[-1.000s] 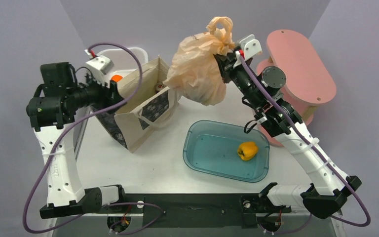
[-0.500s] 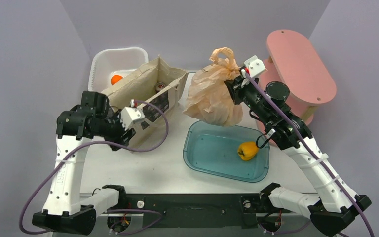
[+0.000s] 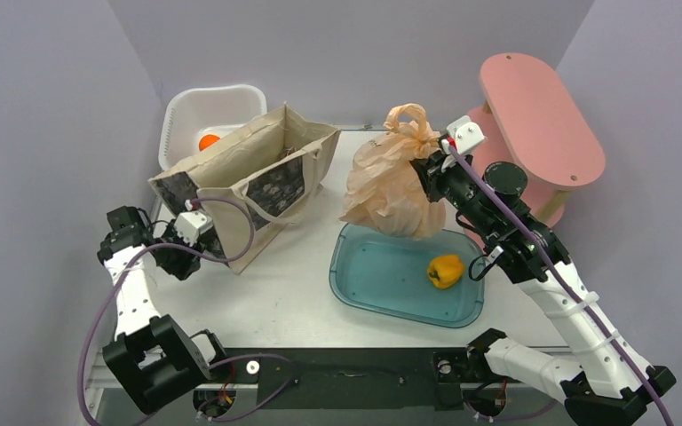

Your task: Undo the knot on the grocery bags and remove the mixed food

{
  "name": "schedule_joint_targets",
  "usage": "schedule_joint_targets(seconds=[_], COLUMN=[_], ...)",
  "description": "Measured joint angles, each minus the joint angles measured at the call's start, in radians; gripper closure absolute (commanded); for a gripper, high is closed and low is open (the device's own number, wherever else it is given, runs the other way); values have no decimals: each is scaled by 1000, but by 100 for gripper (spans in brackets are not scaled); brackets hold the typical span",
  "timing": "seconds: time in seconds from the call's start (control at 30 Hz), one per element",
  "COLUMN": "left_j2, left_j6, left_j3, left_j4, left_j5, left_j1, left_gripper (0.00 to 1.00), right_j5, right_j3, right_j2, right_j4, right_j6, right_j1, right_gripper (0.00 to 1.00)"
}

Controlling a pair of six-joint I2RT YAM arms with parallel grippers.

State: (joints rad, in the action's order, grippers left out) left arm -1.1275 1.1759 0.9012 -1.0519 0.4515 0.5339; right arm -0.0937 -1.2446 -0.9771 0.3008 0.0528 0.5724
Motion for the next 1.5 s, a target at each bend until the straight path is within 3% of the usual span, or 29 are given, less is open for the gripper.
schedule_joint_targets(seconds=[0.17, 0.3, 0.4, 0.63, 0.73, 0.87, 1.03, 1.13, 1.33, 1.5], left_j2=[-50, -90, -207, -565, -672, -700, -502, -317, 4, 35], left_j6=[-220, -435, -583, -823, -855, -876, -880, -855, -753, -727], left_j3=[-88, -145, -118, 164, 312, 450, 378, 308, 220, 307], left_j4=[369, 664, 811, 1063, 1101, 1061, 923, 758, 396, 121], left_j5=[158, 151, 127, 80, 53, 74, 245, 373, 484, 480], left_j1=[-149, -378, -512, -669, -709, -731, -639, -449, -137, 11], left_gripper=[52, 52, 52, 45, 43, 41, 41, 41, 40, 40], right_j5=[8, 10, 8, -27, -54, -84, -124, -137, -151, -171], right_j3=[42, 75, 85, 92, 92, 92, 91, 91, 69, -14], right_j2=[31, 72, 90, 74, 52, 17, -20, -50, -152, -310], right_j4=[43, 83, 95, 100, 97, 89, 36, -8, -95, -189], right_j6=[0, 6, 13, 36, 41, 40, 4, -34, -66, -70], right_j1=[-4, -6, -10, -18, -22, -22, -21, 2, 170, 294], right_gripper=[100, 100, 100, 100, 100, 100, 100, 100, 100, 100])
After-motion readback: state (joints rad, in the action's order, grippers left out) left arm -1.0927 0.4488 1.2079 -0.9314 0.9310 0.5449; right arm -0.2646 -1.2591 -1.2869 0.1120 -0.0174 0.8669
